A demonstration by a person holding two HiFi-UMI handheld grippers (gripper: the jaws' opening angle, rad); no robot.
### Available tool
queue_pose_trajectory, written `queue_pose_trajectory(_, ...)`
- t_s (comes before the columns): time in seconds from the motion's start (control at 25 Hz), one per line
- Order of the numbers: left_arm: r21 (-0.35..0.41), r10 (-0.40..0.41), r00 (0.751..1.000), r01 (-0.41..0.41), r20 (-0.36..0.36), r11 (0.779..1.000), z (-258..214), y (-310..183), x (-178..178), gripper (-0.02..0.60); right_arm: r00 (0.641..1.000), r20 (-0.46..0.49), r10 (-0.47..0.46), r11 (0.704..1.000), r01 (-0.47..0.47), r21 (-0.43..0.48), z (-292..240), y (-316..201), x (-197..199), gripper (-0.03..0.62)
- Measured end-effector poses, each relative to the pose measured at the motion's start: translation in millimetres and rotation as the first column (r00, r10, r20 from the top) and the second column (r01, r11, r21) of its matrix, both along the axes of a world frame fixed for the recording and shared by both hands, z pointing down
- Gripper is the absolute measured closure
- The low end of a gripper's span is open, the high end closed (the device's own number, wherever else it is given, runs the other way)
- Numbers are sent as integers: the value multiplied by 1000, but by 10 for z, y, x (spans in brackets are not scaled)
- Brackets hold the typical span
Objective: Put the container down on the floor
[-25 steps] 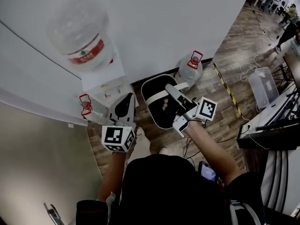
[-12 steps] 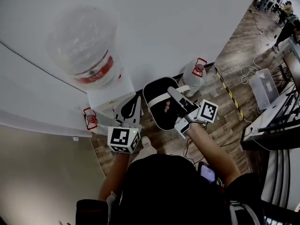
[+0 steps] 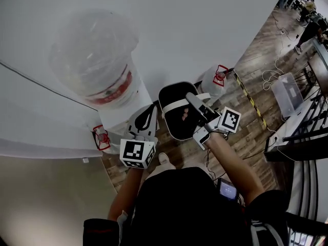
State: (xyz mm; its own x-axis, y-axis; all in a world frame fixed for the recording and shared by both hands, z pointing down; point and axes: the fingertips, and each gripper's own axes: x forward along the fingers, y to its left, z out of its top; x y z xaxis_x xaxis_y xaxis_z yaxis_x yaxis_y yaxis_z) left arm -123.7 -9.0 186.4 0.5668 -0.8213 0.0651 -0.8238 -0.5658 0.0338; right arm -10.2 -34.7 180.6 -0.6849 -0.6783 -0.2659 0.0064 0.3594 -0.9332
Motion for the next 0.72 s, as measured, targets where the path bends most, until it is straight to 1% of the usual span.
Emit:
queue_pose_trajectory(0.2,-3,29,1000,-29,3,1000,3,-53,57,563,1000,4,17,1000,-17,0,-22,-67,3,503)
queue_pose_trajectory(0.36,-6,42,999,-42,11,999,68,-170,162,563,1000,11,12,1000,-12,-22,83,-214,29,503)
queue_pose_trajectory(0.6,12,-13,1000,13,4,1000,155,-270,237,563,1000,4,-27,999,27,-31,234,-280,17,503)
queue_pose_trajectory(0.72,2,-27,1000,27,1,1000,222,-474,326,563,999,1,-44,998,44,-36,295,-495,24,503)
